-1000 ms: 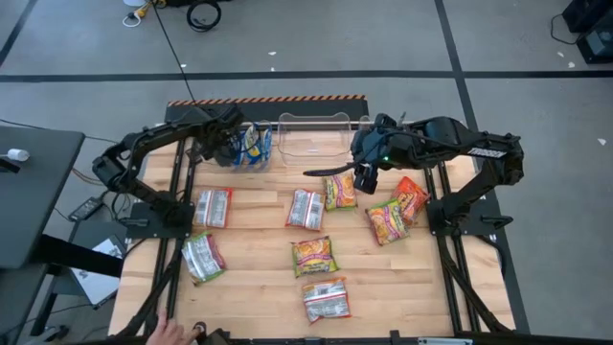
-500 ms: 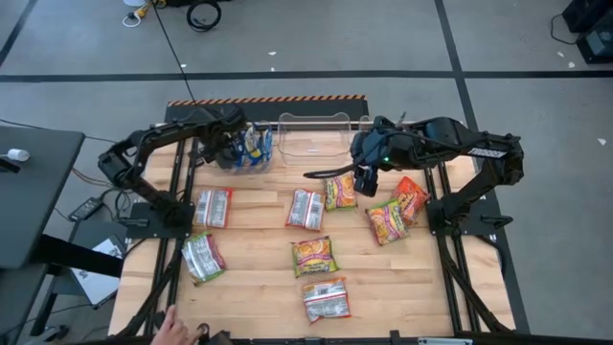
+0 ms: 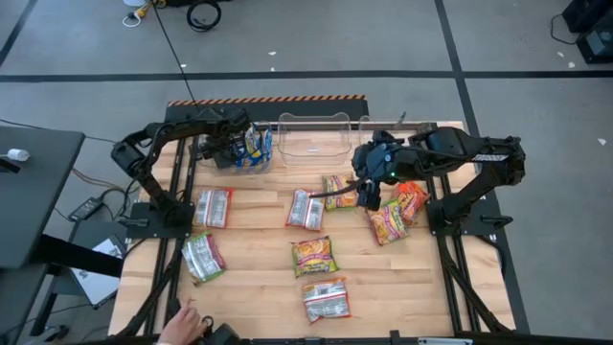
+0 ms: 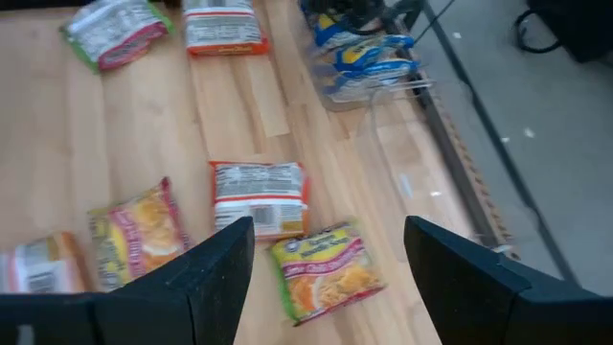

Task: Sort Maruchan noodles
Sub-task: Put the blue noodle pack into the left transparent bin

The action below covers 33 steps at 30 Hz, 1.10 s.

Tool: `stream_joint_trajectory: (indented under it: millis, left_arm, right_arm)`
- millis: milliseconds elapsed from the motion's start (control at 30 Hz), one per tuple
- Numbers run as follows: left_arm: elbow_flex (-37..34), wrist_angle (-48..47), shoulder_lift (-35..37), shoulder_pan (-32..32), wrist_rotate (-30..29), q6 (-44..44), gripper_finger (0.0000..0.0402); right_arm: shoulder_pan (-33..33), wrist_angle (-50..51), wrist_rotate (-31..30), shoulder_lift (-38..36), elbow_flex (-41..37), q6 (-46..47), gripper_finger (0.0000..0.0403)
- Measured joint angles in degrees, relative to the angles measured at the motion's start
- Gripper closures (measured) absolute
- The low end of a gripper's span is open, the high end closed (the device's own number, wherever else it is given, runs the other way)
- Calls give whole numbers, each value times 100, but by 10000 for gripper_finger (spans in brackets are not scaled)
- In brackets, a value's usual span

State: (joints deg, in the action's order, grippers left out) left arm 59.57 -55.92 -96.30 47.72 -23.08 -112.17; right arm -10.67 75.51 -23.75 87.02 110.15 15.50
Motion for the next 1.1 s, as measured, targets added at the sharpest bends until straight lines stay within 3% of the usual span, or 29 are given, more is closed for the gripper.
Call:
stream_joint_trajectory:
  millis: [300,733,900,1100]
  left_arm:
    - [-2,156,8,-7,69,486,226]
    - [-9,260,550,-23,209,796,153]
    - [-9,254,882,-208,145,848,150]
    - [-9,86,1326,-702,42,1530,150]
  right_arm:
    - [-293,1,114,0,0,210,129]
    - [-290,-45,-211,-2,-65,118,129]
    - [-290,-81,-165,0,-366,145,129]
    - [-319,-89,119,4,-848,436,129]
